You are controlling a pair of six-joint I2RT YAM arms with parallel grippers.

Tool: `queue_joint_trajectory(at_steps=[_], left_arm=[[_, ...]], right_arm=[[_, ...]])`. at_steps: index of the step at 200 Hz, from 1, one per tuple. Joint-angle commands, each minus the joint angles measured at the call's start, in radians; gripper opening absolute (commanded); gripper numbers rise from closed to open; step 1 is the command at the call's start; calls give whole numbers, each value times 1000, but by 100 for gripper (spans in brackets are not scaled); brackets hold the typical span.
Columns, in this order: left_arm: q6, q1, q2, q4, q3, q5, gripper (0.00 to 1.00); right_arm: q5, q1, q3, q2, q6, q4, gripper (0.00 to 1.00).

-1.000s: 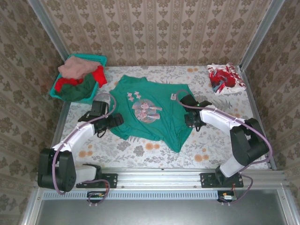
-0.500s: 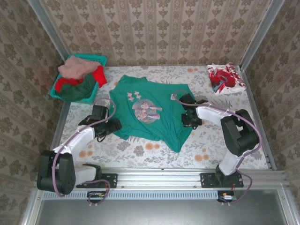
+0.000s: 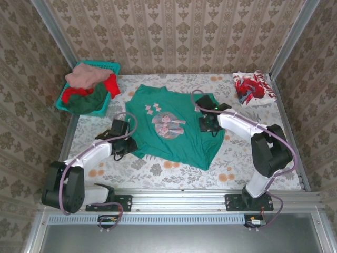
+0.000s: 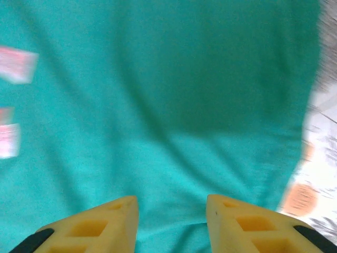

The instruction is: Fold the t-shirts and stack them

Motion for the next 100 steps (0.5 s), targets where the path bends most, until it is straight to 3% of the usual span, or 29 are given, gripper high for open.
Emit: queue_joint_trajectory(at_steps=[1,33,51,100], left_arm=[[-47,-8,23,27,-34,-29,26],[-35,-41,92,113,-27,-21,20],[-41,-84,105,97,-10,-33,0],[-112,-164,16,-5,-53,-59,0]], right_arm=[[-37,35,63,65,-28,51,41],[2,38,240,268,-64,4,41],[36,28,308,343,-85,-7,42],[114,-52,569,572,-140,-168,45]])
